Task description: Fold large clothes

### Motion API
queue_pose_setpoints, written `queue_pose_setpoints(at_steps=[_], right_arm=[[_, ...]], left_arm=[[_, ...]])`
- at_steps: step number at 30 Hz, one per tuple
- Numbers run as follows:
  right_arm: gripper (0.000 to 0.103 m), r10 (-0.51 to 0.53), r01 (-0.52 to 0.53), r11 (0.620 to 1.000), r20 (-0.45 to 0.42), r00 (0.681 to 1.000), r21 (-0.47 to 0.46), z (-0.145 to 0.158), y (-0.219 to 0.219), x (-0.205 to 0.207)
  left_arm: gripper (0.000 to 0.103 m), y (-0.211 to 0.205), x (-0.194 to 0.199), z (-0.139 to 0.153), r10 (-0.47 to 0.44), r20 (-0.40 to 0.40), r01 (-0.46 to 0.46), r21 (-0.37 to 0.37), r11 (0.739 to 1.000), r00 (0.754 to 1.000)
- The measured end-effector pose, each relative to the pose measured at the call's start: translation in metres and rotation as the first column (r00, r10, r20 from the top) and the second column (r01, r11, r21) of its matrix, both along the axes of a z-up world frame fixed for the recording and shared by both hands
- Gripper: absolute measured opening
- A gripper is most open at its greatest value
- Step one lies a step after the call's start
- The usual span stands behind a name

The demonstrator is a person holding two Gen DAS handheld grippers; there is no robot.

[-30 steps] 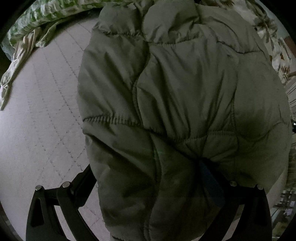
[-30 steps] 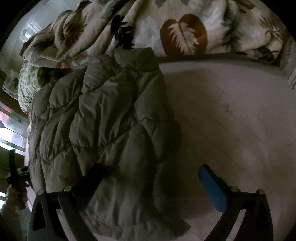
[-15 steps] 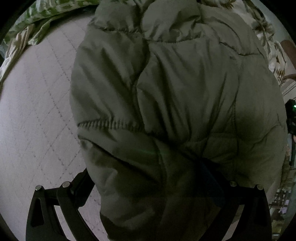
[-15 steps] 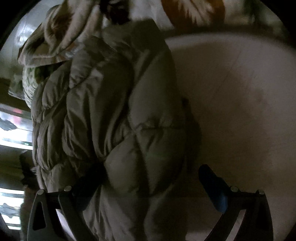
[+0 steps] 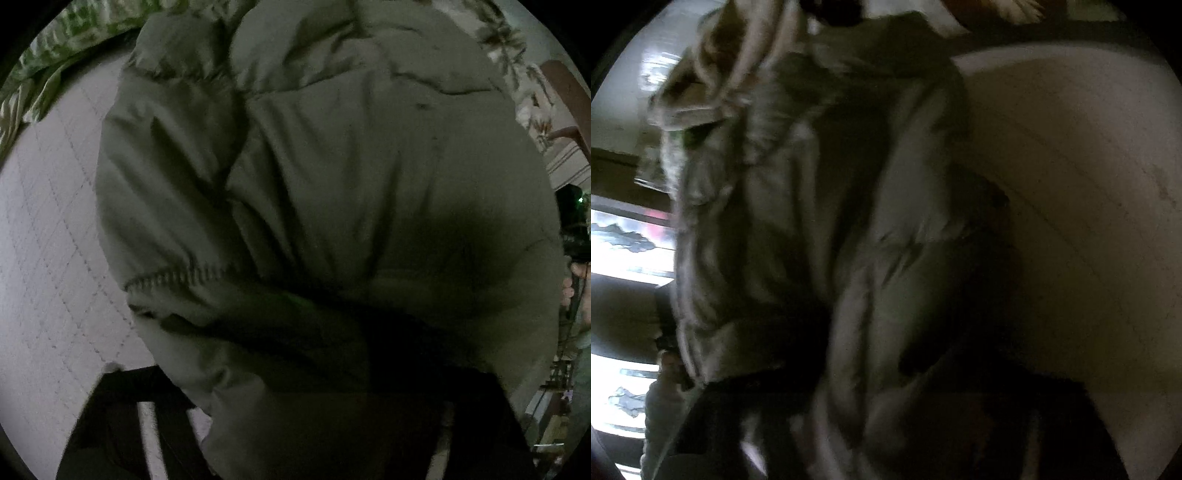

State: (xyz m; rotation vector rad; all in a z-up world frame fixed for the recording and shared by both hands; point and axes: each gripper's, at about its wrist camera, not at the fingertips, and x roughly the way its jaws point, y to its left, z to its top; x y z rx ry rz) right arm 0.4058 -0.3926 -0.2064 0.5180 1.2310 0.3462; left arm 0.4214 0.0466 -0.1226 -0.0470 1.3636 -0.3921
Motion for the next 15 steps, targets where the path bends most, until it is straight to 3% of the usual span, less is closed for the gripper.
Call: queue_pose_setpoints(at_steps=[2, 5, 9, 15], right_arm=[[0.042, 0.003, -0.002, 1.000, 0.030, 1.000, -0.026, 0.006, 0.006, -0.003], [0.033, 0.006, 0.000, 0.996, 0.069, 0.998, -0.086, 0.020, 0.017, -0.010], [0.028, 0.000, 0.019, 0.988, 0.126, 0.992, -0.151, 0.043, 0.028, -0.023], [0.025, -0.019, 0.051, 0.985, 0.194, 0.981, -0.163, 0.075, 0.036, -0.046]], left_arm=[[0.048, -0.001, -0.001, 0.005, 0.001, 0.010, -0.001, -0.007, 1.000, 1.000], [0.037, -0.009, -0.004, 0.018, -0.010, 0.052, 0.008, 0.035, 0.999, 0.999], [0.030, -0.011, -0.007, 0.035, -0.002, 0.114, -0.008, 0.085, 0.996, 0.994], [0.027, -0.005, -0.017, 0.054, 0.029, 0.164, -0.044, 0.090, 0.995, 0.986]])
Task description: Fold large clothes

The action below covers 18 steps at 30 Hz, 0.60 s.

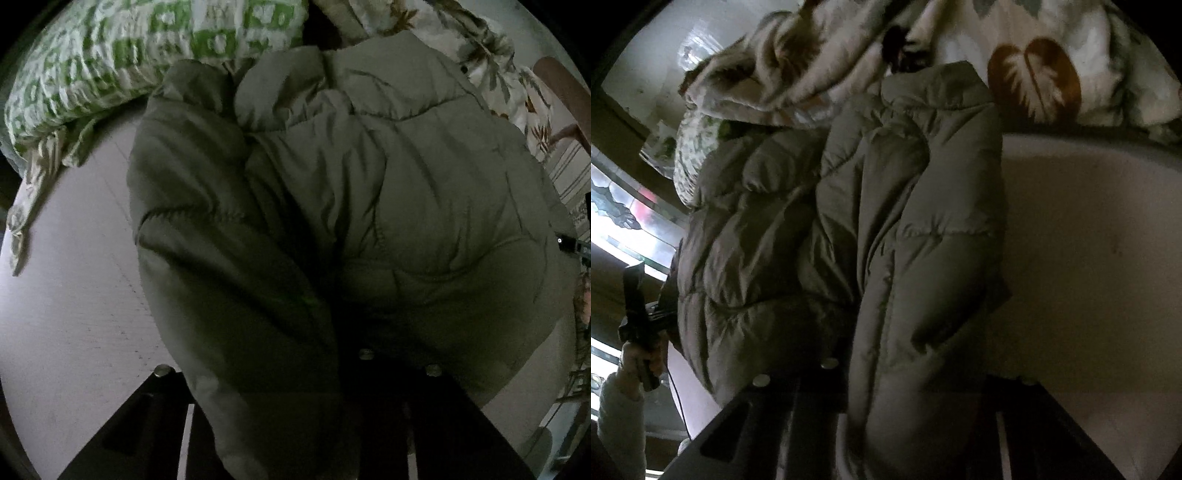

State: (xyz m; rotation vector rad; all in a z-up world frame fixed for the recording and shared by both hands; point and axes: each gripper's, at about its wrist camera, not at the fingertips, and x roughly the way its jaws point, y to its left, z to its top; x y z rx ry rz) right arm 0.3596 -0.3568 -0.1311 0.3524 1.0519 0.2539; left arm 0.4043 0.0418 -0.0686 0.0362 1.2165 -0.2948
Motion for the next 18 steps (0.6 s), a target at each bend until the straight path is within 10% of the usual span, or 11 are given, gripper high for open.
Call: queue_pose_setpoints(at_steps=[18], right_arm=[[0.025, 0.003, -0.007, 1.000, 0.142, 0.990, 0.026, 0.091, 0.003, -0.055]], left_arm=[[0.024, -0.005, -0.048, 0.087, -0.033, 0.124, 0.037, -0.027, 0.999, 0.992]])
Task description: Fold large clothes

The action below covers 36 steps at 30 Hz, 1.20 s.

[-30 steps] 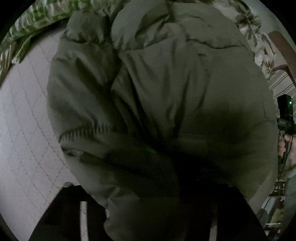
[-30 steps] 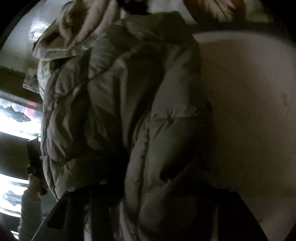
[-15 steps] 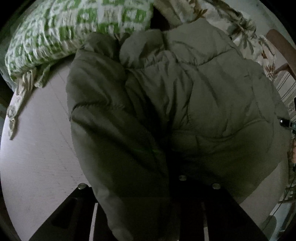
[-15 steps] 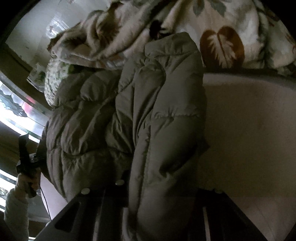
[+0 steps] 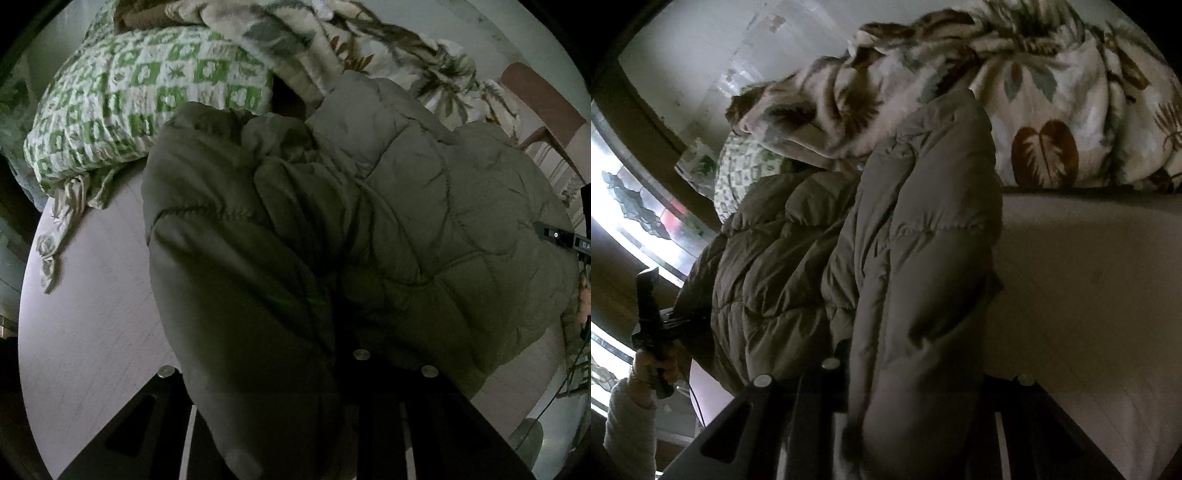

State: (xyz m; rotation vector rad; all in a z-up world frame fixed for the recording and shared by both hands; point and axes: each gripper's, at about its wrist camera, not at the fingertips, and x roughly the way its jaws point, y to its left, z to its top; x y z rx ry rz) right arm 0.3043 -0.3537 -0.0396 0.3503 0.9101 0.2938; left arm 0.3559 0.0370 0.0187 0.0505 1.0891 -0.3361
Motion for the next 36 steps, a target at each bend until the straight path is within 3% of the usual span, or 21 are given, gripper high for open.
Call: queue_pose_setpoints(at_steps=[8, 19, 27, 36], right_arm=[[0.025, 0.013, -0.013, 1.000, 0.027, 1.000, 0.008, 0.015, 0.013, -0.047], [0.025, 0.016, -0.017, 0.999, 0.019, 1.000, 0.034, -0.005, 0.024, -0.090], [0.025, -0.017, 0.019, 0.997, -0.019, 1.000, 0.069, -0.059, 0.019, -0.101], [0.025, -0.068, 0.078, 0.982, -0.065, 0.996, 0.171, -0.122, -0.007, -0.110]], left_arm=[[0.024, 0.009, -0.052, 0.010, -0.002, 0.019, 0.002, -0.007, 1.000, 1.000], [0.024, 0.021, -0.092, 0.001, 0.017, 0.023, -0.017, -0.008, 1.000, 1.000], [0.024, 0.026, -0.091, -0.044, 0.017, -0.014, -0.017, -0.005, 1.000, 1.000], [0.027, 0.043, -0.092, -0.088, 0.056, -0.038, -0.057, -0.031, 0.998, 0.998]])
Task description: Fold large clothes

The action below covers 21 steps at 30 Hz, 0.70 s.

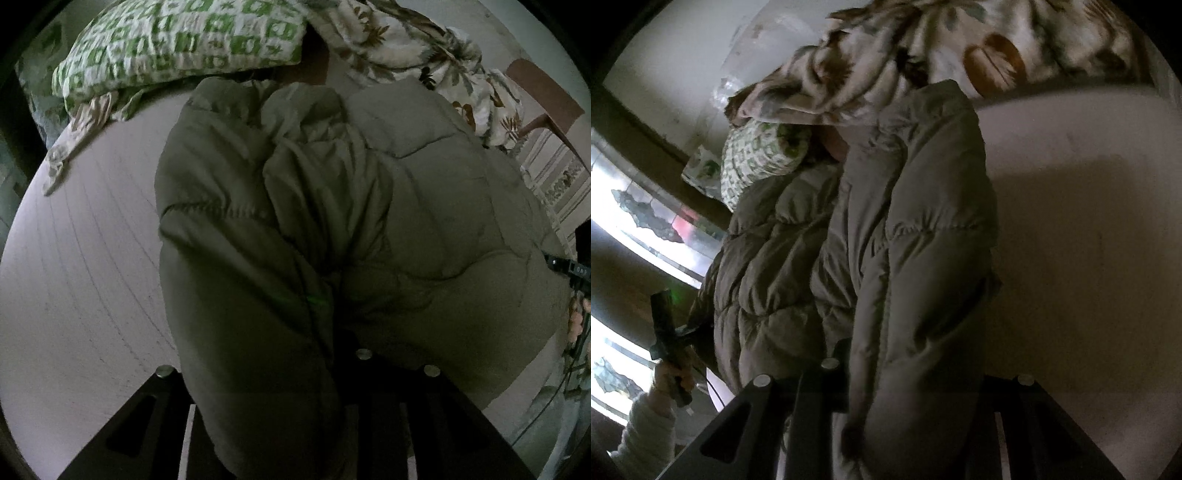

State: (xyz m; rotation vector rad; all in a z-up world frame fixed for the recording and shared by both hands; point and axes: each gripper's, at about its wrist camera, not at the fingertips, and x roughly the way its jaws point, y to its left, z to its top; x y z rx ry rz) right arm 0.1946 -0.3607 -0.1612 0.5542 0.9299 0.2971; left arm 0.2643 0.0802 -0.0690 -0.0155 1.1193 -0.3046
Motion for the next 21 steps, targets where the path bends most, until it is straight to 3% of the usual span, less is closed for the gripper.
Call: queue_pose_setpoints(at_steps=[9, 10, 12, 14, 17, 21], right_arm=[[0.034, -0.034, 0.036, 0.996, -0.030, 0.999, 0.079, -0.034, -0.013, 0.003], [0.036, -0.035, 0.038, 0.996, -0.031, 0.999, 0.079, -0.033, -0.012, 0.003], [0.045, -0.049, 0.051, 0.997, -0.040, 0.998, 0.061, -0.030, -0.011, 0.003], [0.065, -0.066, 0.067, 0.997, -0.048, 0.997, 0.030, -0.027, -0.011, 0.002], [0.075, -0.084, 0.085, 0.996, -0.048, 0.995, 0.016, -0.021, -0.012, -0.005], [0.087, -0.089, 0.088, 0.996, -0.025, 0.996, -0.026, -0.004, -0.009, -0.018]], left_arm=[[0.034, -0.006, -0.010, -0.013, 0.020, 0.063, -0.022, 0.020, 1.000, 0.998], [0.039, -0.006, -0.012, -0.013, 0.031, 0.074, -0.033, 0.026, 0.999, 0.997], [0.047, -0.006, -0.018, -0.013, 0.059, 0.095, -0.062, 0.030, 0.998, 0.994], [0.056, -0.003, -0.024, -0.012, 0.096, 0.113, -0.100, 0.030, 0.995, 0.989], [0.063, 0.000, -0.033, -0.009, 0.136, 0.120, -0.140, 0.021, 0.990, 0.983], [0.065, -0.001, -0.046, 0.000, 0.159, 0.123, -0.163, 0.029, 0.986, 0.980]])
